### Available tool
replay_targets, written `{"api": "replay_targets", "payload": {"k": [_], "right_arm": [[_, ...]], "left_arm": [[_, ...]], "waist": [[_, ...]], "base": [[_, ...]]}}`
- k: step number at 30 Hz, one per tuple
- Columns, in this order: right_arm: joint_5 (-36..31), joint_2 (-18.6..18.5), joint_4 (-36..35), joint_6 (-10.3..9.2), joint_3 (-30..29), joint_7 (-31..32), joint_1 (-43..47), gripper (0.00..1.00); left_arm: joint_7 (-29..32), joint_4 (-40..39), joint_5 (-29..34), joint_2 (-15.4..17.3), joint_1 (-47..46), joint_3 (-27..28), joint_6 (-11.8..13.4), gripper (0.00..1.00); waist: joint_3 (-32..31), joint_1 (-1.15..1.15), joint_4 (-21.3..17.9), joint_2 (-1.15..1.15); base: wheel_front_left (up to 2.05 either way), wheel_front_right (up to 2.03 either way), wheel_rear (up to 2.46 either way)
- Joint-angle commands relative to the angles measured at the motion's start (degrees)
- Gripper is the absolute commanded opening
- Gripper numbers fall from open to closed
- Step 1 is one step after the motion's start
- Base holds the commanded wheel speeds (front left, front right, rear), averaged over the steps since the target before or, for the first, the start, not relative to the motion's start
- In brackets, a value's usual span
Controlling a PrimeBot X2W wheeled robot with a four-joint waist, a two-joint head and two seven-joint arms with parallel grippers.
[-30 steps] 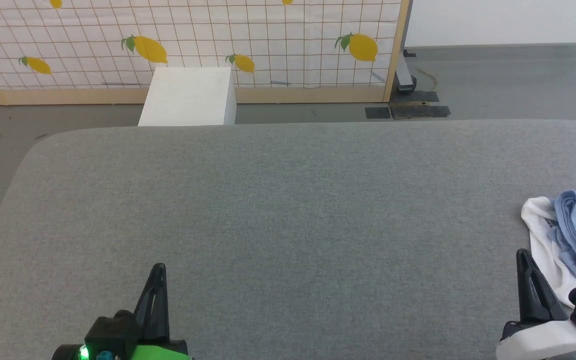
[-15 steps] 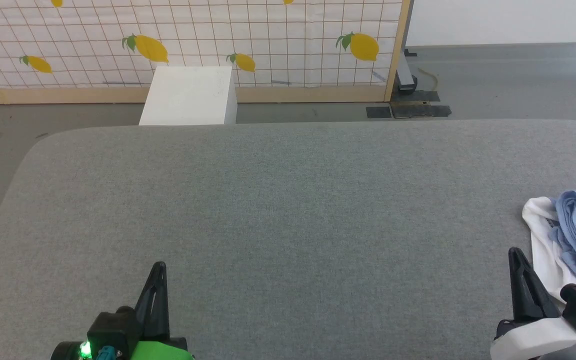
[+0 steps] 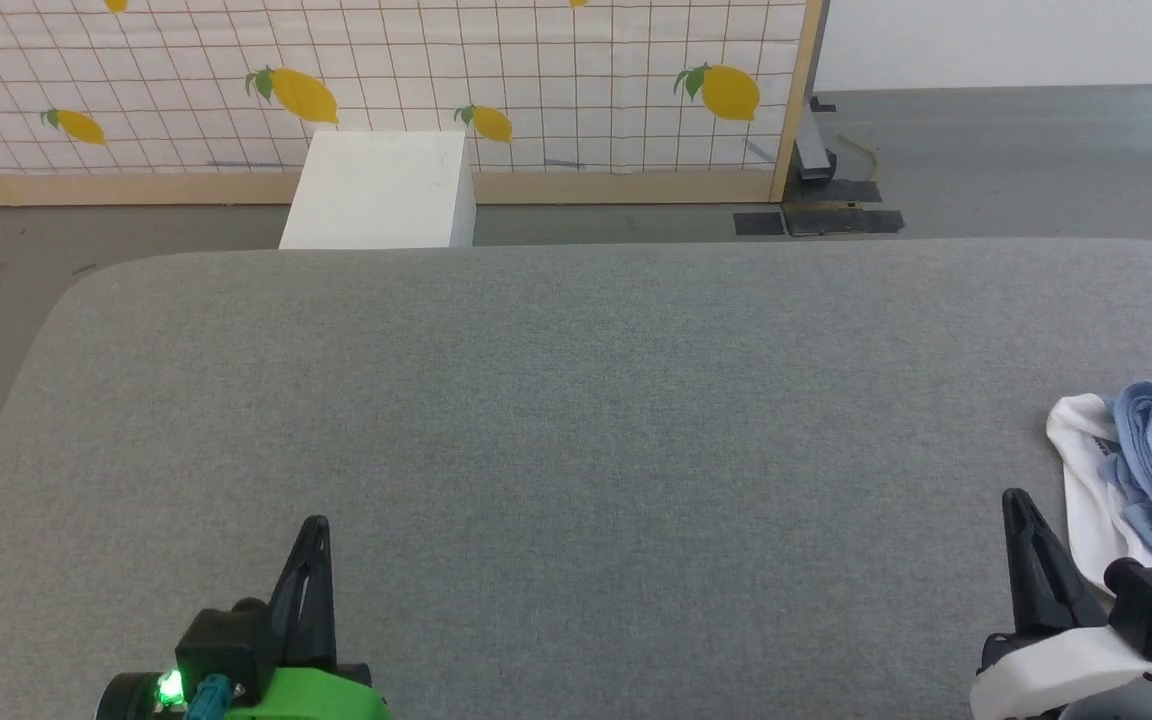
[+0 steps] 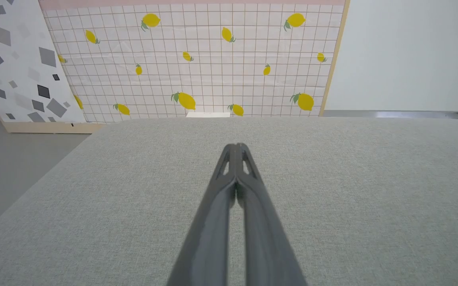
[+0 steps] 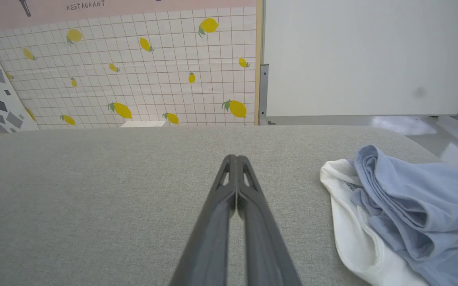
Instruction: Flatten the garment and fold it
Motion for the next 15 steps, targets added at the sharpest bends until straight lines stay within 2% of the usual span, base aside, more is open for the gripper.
{"api": "replay_targets", "payload": {"k": [1, 15], "right_arm": [[-0.5, 0.0, -0.3, -0.03, 0.4, 0.3, -1.2, 0.00], [-1.3, 0.0, -0.5, -0.04, 1.4, 1.3, -1.9, 0.00]], "left_arm": [[0.3, 0.2, 0.9, -0.5, -1.5, 0.5, -0.4, 0.00], [1.9, 0.7, 2.6, -1.6, -2.5, 2.0, -1.4, 0.00]], "waist": [[0.0, 0.00, 0.0, 0.00], [0.1, 0.00, 0.1, 0.00]], "base": [[0.00, 0.00, 0.00], [0.00, 0.00, 0.00]]}}
